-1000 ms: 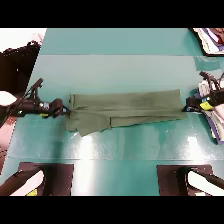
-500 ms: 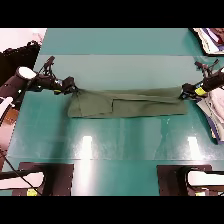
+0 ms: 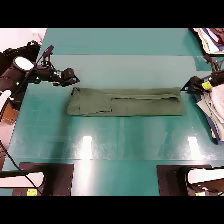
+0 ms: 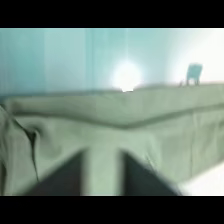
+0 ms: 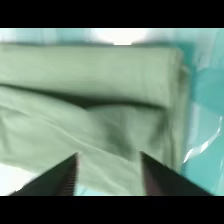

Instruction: Fold the shirts.

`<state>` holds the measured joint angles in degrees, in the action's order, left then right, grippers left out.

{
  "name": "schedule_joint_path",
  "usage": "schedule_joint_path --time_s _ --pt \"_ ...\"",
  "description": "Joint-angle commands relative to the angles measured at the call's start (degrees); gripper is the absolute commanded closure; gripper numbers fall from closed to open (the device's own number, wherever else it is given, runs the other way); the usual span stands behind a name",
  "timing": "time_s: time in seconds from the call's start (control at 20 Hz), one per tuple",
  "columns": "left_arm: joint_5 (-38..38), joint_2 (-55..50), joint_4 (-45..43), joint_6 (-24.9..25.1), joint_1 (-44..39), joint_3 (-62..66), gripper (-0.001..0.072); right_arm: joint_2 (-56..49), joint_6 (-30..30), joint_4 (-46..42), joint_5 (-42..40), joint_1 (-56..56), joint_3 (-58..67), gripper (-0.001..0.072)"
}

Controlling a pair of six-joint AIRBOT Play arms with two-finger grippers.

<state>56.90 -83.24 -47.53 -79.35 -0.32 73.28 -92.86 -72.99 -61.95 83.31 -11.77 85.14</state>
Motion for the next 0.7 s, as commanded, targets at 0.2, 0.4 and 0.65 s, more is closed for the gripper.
schedule_joint_path --time_s 0.2,0.4,0.65 --pt "4.2 -0.2 -0.2 0.5 -4.9 1.5 0.0673 -2.3 8.8 5.8 1.1 -10.0 -9.8 0.0128" --pt "1.2 -0.3 -0.5 0.3 -9.7 1.4 0.0673 -8.4 9.1 8.6 1.9 -9.6 -7.8 0.0138" --pt "-1.4 -0.5 -0.5 -0.7 -14.9 1.4 0.0674 -12.8 9.4 8.5 2.1 -4.9 -4.2 0.0291"
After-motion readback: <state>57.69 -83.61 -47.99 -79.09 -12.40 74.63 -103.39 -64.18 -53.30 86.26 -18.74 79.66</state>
